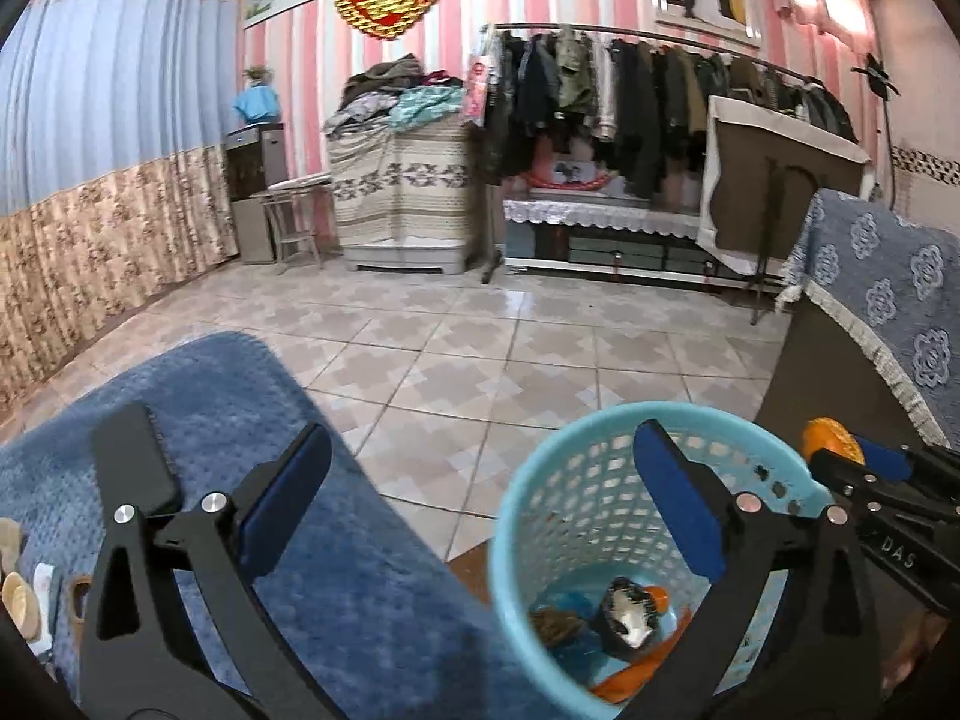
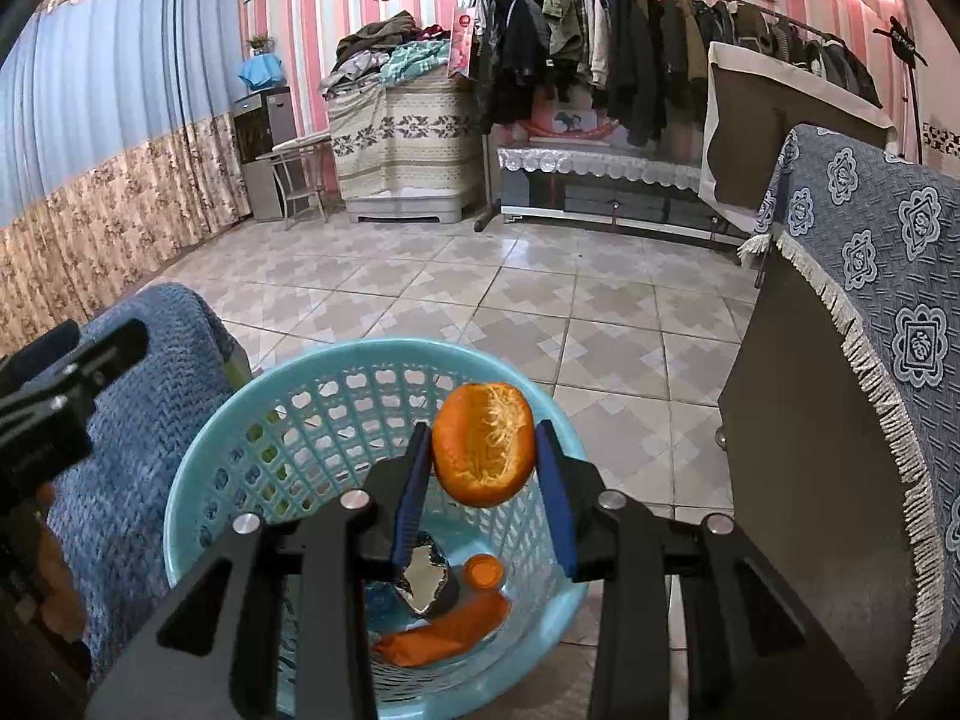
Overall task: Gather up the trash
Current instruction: 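Carry the brown paper and orange peel over the blue basket and open both tools, then move both tools back over the rug toward the remaining items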
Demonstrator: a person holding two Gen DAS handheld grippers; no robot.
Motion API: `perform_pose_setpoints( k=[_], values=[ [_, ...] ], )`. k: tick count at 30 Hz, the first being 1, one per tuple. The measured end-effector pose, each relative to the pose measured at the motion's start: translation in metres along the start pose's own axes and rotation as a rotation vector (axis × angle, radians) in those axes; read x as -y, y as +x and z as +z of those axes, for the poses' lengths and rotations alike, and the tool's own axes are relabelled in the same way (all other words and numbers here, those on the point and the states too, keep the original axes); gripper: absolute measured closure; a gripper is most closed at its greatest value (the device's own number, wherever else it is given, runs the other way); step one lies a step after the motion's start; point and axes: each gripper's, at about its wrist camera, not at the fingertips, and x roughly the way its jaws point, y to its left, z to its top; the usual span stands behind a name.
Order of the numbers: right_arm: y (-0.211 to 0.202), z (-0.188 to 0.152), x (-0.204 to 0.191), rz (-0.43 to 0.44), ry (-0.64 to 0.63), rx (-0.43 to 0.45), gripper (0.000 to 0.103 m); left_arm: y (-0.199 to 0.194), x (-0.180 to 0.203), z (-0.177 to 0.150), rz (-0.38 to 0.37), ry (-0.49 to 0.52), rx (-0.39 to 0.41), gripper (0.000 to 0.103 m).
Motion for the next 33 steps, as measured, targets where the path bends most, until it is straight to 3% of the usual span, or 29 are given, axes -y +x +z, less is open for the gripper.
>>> perform_pose_setpoints(
  k=[9, 11, 22, 33],
  values=[
    [0.002, 0.0, -0.025, 0.023, -0.041, 0.019, 0.063, -0.01, -0.027, -0.006, 0.081, -0.029, -0.001, 0.005],
    [-0.001, 0.001, -0.033, 0.014, -0.06, 0.037, 0.045, -0.014, -0.031, -0.006, 0.091, -0.033, 0.002, 0.005],
    [-0.015, 0.007, -0.039, 0.0, -0.08, 0.097, 0.013, -0.036, -0.048, -0.01, 0.104, -0.049, 0.015, 0.005],
    [-0.022, 0.007, -0.053, -0.006, -0.102, 0.114, 0.006, -0.071, -0.084, -0.019, 0.15, -0.087, 0.017, 0.005]
  ],
)
